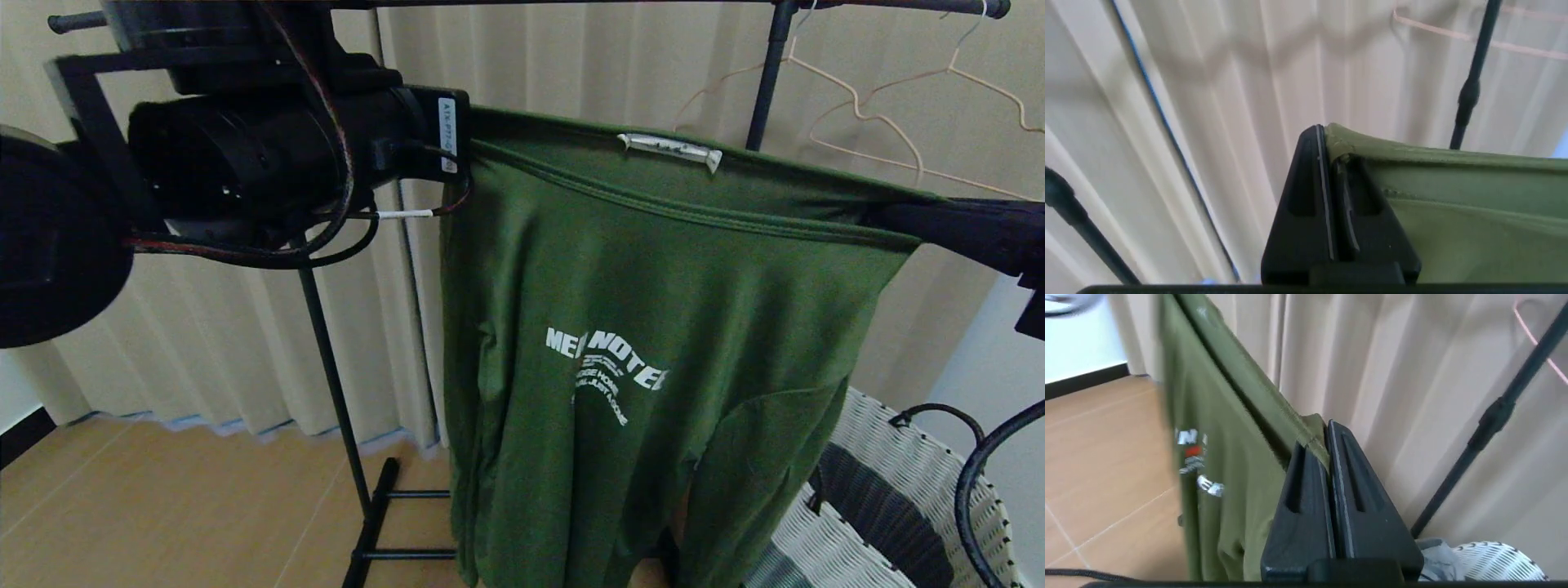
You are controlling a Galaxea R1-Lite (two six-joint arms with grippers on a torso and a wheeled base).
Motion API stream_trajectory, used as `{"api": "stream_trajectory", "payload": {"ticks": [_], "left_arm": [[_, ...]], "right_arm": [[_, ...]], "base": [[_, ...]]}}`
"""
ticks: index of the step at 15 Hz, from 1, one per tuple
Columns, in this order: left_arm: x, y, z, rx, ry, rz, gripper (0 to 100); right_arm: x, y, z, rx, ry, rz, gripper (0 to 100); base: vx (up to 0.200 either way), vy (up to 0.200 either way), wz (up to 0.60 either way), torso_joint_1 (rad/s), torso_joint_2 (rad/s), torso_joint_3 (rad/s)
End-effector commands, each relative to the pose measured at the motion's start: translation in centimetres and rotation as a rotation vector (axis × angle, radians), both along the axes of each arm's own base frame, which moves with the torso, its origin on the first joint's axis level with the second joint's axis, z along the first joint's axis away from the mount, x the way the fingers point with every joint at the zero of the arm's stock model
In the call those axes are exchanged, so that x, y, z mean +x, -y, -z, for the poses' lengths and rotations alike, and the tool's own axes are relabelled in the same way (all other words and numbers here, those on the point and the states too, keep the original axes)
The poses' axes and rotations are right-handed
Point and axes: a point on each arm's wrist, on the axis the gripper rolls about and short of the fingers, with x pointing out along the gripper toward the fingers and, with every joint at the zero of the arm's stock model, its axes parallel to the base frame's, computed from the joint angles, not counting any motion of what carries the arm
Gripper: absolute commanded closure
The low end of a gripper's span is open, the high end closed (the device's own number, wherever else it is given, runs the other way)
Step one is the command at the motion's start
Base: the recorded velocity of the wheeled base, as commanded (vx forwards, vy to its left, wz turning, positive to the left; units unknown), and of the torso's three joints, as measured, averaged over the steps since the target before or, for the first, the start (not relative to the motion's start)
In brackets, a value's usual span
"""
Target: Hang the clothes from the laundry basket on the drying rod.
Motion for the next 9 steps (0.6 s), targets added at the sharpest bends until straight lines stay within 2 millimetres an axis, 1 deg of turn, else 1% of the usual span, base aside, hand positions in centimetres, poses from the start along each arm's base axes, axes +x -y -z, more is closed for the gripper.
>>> {"api": "stream_trajectory", "payload": {"ticks": [1, 2, 4, 7, 8, 9], "left_arm": [[0.7, 0.5, 0.9, 0.015, -0.022, -0.004, 100], [0.6, 0.4, 1.1, 0.017, -0.03, -0.002, 100], [-0.2, -0.2, 0.6, 0.011, -0.023, -0.002, 100], [-2.5, -1.9, 0.5, 0.021, -0.072, 0.01, 100], [-2.9, -2.2, 0.5, 0.026, -0.086, 0.013, 100], [-4.4, -3.2, 0.5, 0.046, -0.13, 0.047, 100]], "right_arm": [[-0.8, 0.2, 0.0, 0.004, 0.013, -0.009, 100], [-0.4, 0.1, 0.2, -0.002, 0.005, -0.003, 100], [0.3, -0.1, 0.5, -0.035, 0.002, 0.006, 100], [1.9, -0.1, 0.7, -0.05, 0.006, 0.048, 100], [2.4, -0.1, 0.7, -0.048, 0.012, 0.054, 100], [4.1, -0.3, 1.0, -0.032, 0.042, 0.07, 100]], "base": [[0.0, 0.0, 0.0, 0.0, 0.0, 0.0], [0.0, 0.0, 0.0, 0.0, 0.0, 0.0], [0.0, 0.0, 0.0, 0.0, 0.0, 0.0], [0.0, 0.0, 0.0, 0.0, 0.0, 0.0], [0.0, 0.0, 0.0, 0.0, 0.0, 0.0], [0.0, 0.0, 0.0, 0.0, 0.0, 0.0]]}}
